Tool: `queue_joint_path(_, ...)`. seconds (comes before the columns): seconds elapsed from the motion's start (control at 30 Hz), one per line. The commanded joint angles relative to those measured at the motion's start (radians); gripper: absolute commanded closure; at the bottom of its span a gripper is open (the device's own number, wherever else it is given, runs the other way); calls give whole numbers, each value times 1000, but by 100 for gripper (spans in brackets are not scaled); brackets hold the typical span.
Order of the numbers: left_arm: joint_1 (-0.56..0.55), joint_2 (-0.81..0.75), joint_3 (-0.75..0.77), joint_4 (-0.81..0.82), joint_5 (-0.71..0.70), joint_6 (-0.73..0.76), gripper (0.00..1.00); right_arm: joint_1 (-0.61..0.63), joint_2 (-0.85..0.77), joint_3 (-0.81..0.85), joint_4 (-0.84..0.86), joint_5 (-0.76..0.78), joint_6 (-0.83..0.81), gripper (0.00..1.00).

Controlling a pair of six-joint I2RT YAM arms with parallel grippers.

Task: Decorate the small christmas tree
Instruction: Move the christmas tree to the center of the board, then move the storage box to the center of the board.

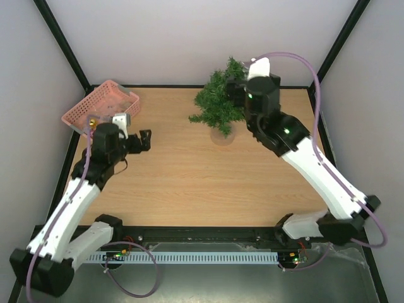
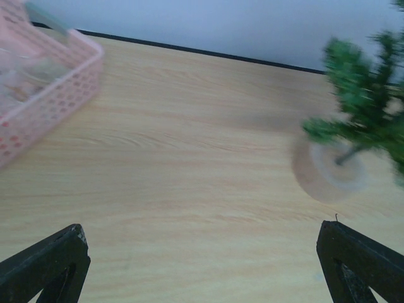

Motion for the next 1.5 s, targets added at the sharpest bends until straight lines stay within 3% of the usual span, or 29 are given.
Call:
queue_joint_path(0.0,57,196,113,34,-154,73,0,-3,-208,-184,-71,-205,160,2)
queue_joint_path(0.3,327,599,277,138,-240,143,4,-4,-534,-547,-7,-499,334,2)
queue_joint_path(0.47,380,761,315,220,-130,184,5,-3,-618,-611,-53,-575,368,2)
queue_joint_path(0.57,406,865,378,173,-63,207,12,-3,-652,-632,-57,-586,372,2)
queue_joint_path(0.7,433,943,419,149,-13,234,14,-4,-677,-646,-65,-564,359,2)
queue_joint_path(0.9,443,1007,455,130,21,256,16,-3,-677,-653,-72,-538,342,2)
queue_joint_path(1.1,435,1056,491,98,113,241,25,-4,-677,-665,-77,-523,331,2)
queue_joint_path(1.27,375,1045,502,40,22,235,32,-3,-678,-673,-73,-507,324,2)
queue_joint_path(1.47,292,1021,495,-23,15,201,57,-4,-678,-665,-81,-507,321,2)
